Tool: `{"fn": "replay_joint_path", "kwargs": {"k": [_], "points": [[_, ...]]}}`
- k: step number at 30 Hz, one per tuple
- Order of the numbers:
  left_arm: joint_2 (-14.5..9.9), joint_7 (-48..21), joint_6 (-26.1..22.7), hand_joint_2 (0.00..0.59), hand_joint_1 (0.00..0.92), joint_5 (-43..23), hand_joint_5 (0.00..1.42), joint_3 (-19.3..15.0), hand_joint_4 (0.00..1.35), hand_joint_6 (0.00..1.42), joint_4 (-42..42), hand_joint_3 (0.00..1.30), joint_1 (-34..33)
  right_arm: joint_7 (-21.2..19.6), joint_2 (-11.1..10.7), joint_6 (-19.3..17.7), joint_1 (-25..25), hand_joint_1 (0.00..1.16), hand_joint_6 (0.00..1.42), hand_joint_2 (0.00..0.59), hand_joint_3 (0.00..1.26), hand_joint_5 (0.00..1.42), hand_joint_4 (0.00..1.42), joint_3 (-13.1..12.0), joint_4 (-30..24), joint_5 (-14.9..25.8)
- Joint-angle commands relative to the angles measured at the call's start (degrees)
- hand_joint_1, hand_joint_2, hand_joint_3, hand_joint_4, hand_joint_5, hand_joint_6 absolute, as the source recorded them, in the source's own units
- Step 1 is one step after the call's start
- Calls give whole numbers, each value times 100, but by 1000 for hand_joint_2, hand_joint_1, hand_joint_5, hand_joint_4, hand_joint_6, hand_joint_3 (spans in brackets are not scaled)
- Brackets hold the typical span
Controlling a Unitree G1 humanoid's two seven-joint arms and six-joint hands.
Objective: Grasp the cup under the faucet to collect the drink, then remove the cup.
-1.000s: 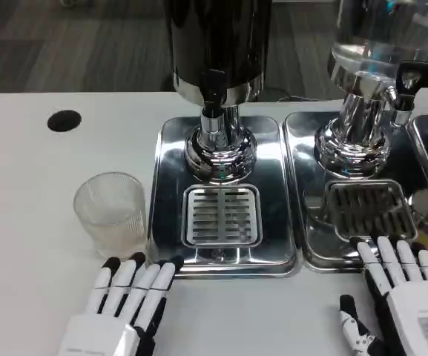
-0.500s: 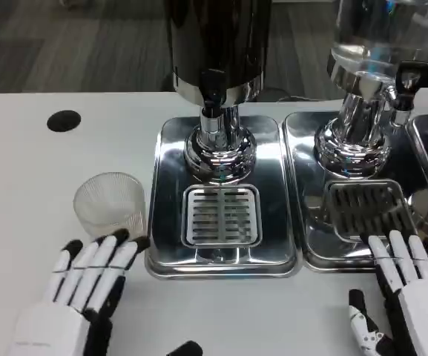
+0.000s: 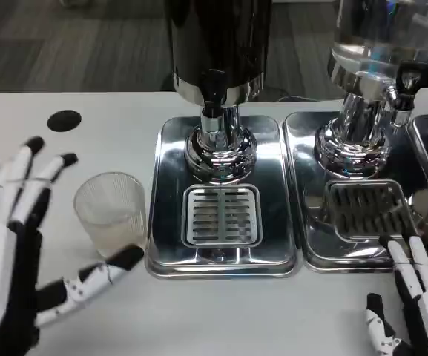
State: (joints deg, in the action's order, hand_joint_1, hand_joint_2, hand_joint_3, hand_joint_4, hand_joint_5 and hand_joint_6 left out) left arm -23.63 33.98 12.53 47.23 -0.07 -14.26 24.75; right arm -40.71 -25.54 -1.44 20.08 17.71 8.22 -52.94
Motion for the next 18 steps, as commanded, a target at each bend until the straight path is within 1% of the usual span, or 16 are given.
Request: {"fn": "replay_joint_path", "kwargs": {"k": [1,3,8,10,12,15,18], "points": [[5,-551,-329,24,0,-137,123,-119,0,67,216,268,-384,-102,-55,-120,56,129,0,474,85,0,0,-108,-27,37],[-16,-739,-494,22,0,-91,120,-73,0,65,458,267,-586,-116,-53,-172,62,131,0,473,86,0,0,-119,-16,44],[26,-1053,-820,16,0,-171,115,-29,0,61,875,230,-945,-224,-52,-277,65,142,2,482,103,0,0,-143,8,25],[-16,-1251,-972,14,0,-123,115,45,0,61,1021,226,-1162,-201,-50,-318,45,144,2,483,103,0,0,-182,5,84],[-51,-1369,-1063,13,0,-76,115,105,0,68,1091,213,-1299,-172,-56,-327,33,146,2,483,104,0,0,-194,-21,73],[-165,-1458,-1078,17,0,21,120,260,0,87,1252,198,-1531,-145,-49,-342,25,150,4,483,119,0,0,-197,-41,52],[-200,-1483,-1143,18,0,67,123,382,0,88,1478,197,-1746,-136,-40,-357,16,151,9,483,121,0,0,-185,-11,53]]}}
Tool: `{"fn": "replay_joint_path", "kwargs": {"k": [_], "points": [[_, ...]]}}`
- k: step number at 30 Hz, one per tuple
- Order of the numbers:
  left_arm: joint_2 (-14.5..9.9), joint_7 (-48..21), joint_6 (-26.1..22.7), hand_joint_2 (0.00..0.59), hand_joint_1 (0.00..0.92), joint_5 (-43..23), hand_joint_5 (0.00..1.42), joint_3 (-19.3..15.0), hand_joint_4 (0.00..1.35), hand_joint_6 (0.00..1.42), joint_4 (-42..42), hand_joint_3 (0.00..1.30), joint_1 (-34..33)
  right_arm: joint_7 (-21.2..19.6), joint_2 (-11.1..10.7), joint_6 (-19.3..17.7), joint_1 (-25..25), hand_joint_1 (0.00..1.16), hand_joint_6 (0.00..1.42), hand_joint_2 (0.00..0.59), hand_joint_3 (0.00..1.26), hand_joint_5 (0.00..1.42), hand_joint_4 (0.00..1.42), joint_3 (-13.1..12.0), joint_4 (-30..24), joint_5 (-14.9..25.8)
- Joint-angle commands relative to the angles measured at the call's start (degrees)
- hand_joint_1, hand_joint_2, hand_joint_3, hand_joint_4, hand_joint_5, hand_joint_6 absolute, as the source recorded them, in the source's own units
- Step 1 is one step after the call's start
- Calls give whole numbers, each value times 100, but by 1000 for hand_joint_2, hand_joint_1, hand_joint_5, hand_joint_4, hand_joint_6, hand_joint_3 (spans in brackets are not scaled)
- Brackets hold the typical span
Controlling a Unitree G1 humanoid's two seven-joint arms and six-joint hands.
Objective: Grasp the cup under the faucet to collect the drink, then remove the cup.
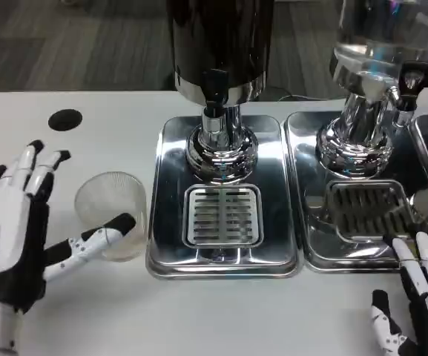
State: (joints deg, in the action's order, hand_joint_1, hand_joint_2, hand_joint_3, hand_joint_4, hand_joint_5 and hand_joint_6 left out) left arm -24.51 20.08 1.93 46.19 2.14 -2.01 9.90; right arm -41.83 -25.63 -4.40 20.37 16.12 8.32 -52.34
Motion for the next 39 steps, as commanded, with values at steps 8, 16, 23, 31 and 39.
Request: {"fn": "replay_joint_path", "kwargs": {"k": [8,16,23,31,39], "points": [[-48,-101,-305,14,0,293,183,605,29,157,962,197,-842,-87,-18,-110,37,169,17,477,135,0,0,-64,116,49],[48,-2,-339,20,0,176,274,883,108,254,1424,229,-1155,-229,-54,-303,136,179,17,481,152,0,0,-150,215,157],[106,-263,-529,21,0,79,284,1016,84,260,1668,207,-1387,-234,-34,-363,167,184,17,485,160,0,0,-173,135,114],[111,-185,-502,74,172,-73,641,1116,343,740,1859,311,-1430,-234,-56,-410,196,192,29,493,179,0,0,-219,187,149],[176,30,-659,8,628,17,958,1246,650,1303,1875,669,-1363,-202,-71,-504,181,209,32,486,196,0,0,-259,233,164]]}}
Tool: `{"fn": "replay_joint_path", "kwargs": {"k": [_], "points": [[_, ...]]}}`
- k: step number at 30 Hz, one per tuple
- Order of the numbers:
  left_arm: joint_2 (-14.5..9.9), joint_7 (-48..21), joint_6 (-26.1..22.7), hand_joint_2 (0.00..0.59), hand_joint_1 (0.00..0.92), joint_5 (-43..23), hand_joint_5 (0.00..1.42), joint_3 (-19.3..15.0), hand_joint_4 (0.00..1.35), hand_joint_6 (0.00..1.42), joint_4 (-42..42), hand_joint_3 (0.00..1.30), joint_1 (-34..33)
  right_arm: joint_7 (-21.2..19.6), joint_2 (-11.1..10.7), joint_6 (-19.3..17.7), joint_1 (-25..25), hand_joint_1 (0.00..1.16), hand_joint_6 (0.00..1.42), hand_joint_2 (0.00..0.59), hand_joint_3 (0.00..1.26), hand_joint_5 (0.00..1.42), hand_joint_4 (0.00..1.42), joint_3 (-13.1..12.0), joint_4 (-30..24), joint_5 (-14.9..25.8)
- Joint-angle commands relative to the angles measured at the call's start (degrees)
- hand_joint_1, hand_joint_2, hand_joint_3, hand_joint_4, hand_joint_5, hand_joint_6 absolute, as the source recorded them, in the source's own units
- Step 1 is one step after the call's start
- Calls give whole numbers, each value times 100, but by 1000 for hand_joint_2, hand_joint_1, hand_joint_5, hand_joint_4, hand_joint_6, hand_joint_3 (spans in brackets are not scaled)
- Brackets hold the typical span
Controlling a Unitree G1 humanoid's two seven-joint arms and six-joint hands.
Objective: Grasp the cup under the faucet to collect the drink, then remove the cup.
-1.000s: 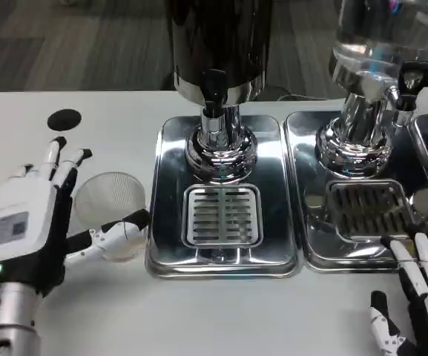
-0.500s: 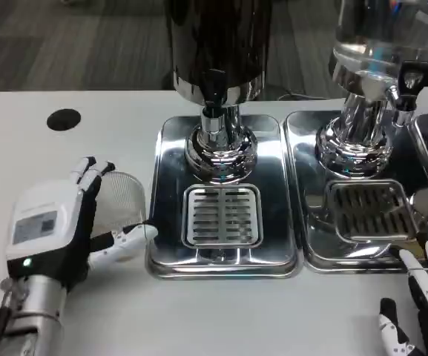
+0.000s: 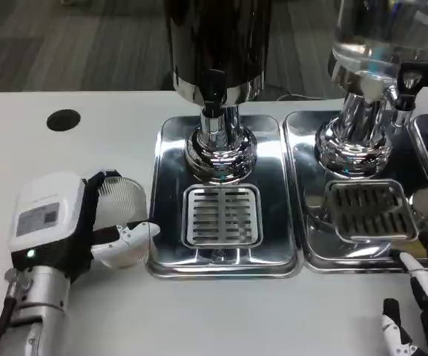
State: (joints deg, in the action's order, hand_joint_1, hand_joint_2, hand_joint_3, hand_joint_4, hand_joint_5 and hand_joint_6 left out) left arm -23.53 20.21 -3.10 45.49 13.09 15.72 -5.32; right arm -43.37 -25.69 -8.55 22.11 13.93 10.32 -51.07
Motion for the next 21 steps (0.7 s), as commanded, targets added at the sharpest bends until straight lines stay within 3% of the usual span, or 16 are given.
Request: {"fn": "replay_joint_path", "kwargs": {"k": [1,13,21], "points": [[90,76,-196,4,633,107,968,160,659,1321,84,681,178,-46,-68,-100,3,210,32,486,196,0,0,-41,42,37],[140,558,-415,1,668,99,983,155,780,1366,-174,792,311,-70,-39,-163,11,213,32,501,202,0,0,-41,131,64],[89,628,-579,8,675,255,984,107,801,1368,-845,810,436,-108,-32,-203,28,214,32,503,205,0,0,-42,157,82]]}}
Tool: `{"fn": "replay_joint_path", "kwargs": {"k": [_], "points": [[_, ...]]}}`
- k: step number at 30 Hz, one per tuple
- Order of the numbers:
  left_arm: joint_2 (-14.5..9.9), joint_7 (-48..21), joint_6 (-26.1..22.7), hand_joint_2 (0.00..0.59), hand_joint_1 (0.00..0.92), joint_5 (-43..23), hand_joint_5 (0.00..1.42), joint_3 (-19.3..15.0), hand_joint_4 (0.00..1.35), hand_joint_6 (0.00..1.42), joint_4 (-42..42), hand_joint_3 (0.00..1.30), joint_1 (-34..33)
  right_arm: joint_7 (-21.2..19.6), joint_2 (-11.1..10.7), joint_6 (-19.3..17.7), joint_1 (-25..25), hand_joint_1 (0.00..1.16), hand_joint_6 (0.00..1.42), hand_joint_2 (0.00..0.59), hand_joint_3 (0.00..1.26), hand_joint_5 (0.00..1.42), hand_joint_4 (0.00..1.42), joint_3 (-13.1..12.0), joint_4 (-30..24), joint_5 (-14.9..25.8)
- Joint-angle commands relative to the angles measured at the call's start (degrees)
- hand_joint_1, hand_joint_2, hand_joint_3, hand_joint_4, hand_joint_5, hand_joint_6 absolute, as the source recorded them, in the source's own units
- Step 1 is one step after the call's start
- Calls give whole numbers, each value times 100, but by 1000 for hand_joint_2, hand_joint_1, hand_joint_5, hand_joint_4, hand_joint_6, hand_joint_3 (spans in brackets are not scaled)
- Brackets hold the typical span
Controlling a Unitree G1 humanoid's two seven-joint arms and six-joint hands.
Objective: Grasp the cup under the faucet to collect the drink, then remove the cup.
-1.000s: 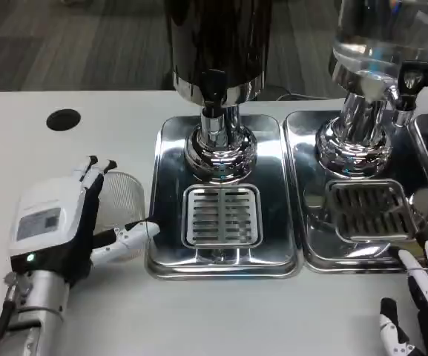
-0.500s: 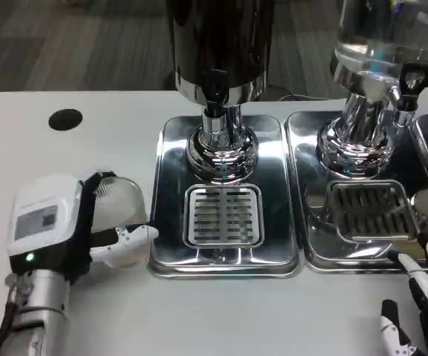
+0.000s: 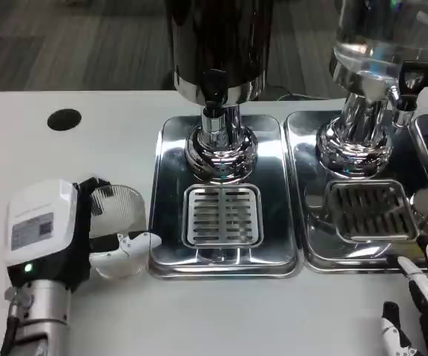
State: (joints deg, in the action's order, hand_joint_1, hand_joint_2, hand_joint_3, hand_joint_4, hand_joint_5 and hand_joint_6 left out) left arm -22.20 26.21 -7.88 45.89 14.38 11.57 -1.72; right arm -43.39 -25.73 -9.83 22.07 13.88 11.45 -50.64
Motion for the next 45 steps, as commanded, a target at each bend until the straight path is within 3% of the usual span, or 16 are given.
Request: {"fn": "replay_joint_path", "kwargs": {"k": [1,11,20,29,36,45], "points": [[-45,26,-132,9,676,255,984,-29,809,1368,-510,814,98,-109,-27,-83,34,214,32,503,205,0,0,-41,44,42],[26,131,-236,44,657,425,984,-21,812,1368,-733,818,181,-108,-26,-133,31,214,32,503,205,0,0,-36,94,69],[164,-301,-466,51,634,814,984,249,812,1368,-799,818,-471,-79,-24,-122,-19,220,32,502,205,0,0,-24,92,43],[776,-304,-774,66,615,1214,984,890,798,1366,-5,805,-1212,43,-95,-86,-8,229,37,502,205,0,0,-69,-163,28],[1253,-103,-841,68,607,1186,984,1287,795,1366,1112,804,-1802,63,-120,-160,106,235,58,501,197,0,0,-157,-349,118],[1389,341,-907,70,604,1249,983,1606,795,1354,1753,804,-2166,64,-118,-185,204,239,61,497,196,0,0,-225,-456,129]]}}
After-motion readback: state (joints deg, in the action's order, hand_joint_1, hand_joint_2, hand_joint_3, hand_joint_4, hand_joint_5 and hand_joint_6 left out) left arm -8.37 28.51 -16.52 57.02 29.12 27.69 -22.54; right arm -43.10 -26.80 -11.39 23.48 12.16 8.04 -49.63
